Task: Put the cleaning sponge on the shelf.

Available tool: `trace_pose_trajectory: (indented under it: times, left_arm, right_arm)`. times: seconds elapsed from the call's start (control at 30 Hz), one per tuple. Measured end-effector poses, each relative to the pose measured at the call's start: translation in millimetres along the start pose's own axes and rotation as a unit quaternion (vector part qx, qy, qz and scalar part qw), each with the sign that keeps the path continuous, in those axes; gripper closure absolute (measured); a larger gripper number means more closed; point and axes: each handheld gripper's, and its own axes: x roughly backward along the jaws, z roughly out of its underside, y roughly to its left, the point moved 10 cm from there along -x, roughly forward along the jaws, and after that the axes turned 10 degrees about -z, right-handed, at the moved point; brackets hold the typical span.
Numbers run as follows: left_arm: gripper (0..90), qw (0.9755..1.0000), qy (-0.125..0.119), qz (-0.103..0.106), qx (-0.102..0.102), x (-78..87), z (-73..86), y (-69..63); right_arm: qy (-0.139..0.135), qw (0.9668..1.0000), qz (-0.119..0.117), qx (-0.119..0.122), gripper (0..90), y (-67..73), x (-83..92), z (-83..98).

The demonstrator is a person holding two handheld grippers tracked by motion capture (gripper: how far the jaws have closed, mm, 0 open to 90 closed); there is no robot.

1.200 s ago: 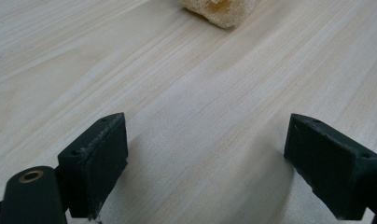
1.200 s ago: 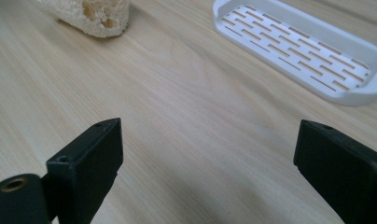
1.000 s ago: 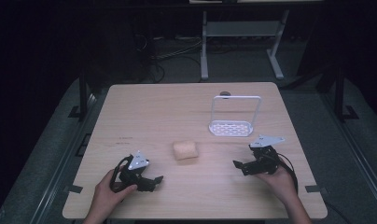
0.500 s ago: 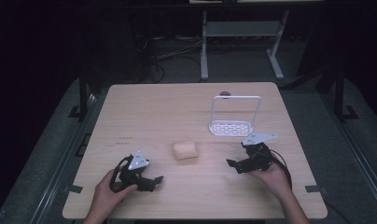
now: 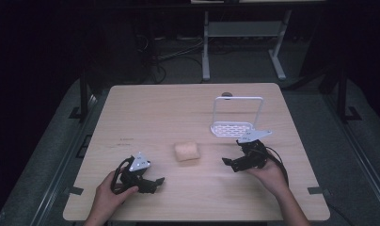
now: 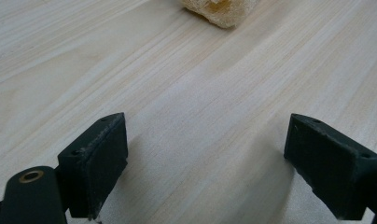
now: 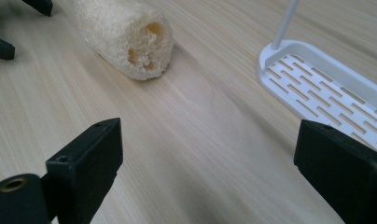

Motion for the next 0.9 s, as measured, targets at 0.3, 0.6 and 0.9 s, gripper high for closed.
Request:
trace_pose_trajectory:
  times: [0.3, 0.6, 0.9]
  left_arm:
    - [12.9, 1.0000, 0.000, 0.001, 0.001, 0.0, 0.1, -0.2]
    - [12.9, 1.0000, 0.000, 0.000, 0.000, 0.0, 0.0, 0.0]
    - [12.9, 1.0000, 0.000, 0.001, 0.001, 0.0, 0.0, -0.3]
  right_arm:
    - [-0.004, 0.9999, -0.012, 0.007, 7.3, 3.6, -7.5, -11.4]
    - [-0.006, 0.9995, -0.025, 0.015, 6.7, 7.9, -18.0, -23.2]
    - [0.004, 0.9990, -0.038, 0.021, 3.3, 12.7, -28.3, -27.9]
